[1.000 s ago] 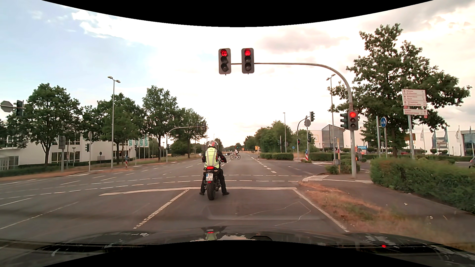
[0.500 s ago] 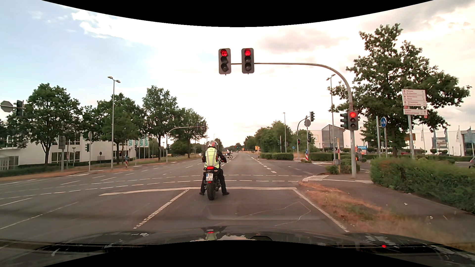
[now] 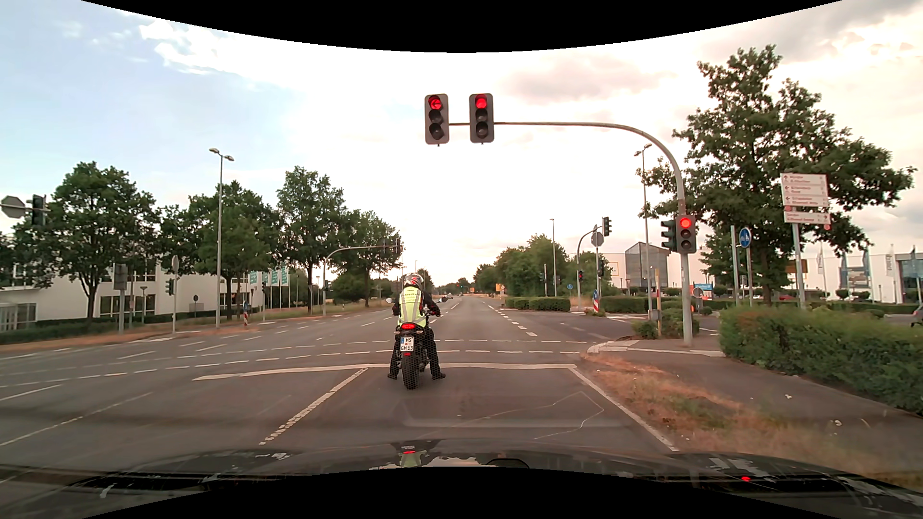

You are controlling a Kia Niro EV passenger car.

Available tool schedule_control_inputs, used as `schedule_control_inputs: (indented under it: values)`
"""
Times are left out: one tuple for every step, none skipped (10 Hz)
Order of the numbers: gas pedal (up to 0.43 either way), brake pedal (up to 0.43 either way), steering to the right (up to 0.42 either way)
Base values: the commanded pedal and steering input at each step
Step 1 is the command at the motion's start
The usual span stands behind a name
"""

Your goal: Follow the waypoints while adhering to traffic rules and regulations

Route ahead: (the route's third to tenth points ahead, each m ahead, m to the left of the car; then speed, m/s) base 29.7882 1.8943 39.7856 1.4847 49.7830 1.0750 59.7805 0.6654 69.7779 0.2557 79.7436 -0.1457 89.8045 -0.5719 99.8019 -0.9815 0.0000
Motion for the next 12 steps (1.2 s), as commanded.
schedule_control_inputs:
  values:
    - [0.0, 0.207, -0.002]
    - [0.0, 0.207, -0.002]
    - [0.0, 0.207, -0.001]
    - [0.0, 0.195, -0.001]
    - [0.0, 0.159, -0.002]
    - [0.0, 0.073, -0.001]
    - [0.0, 0.03, -0.002]
    - [0.0, 0.0, -0.002]
    - [0.0, 0.0, -0.002]
    - [0.0, 0.0, -0.002]
    - [0.0, 0.0, -0.001]
    - [0.0, 0.006, -0.002]
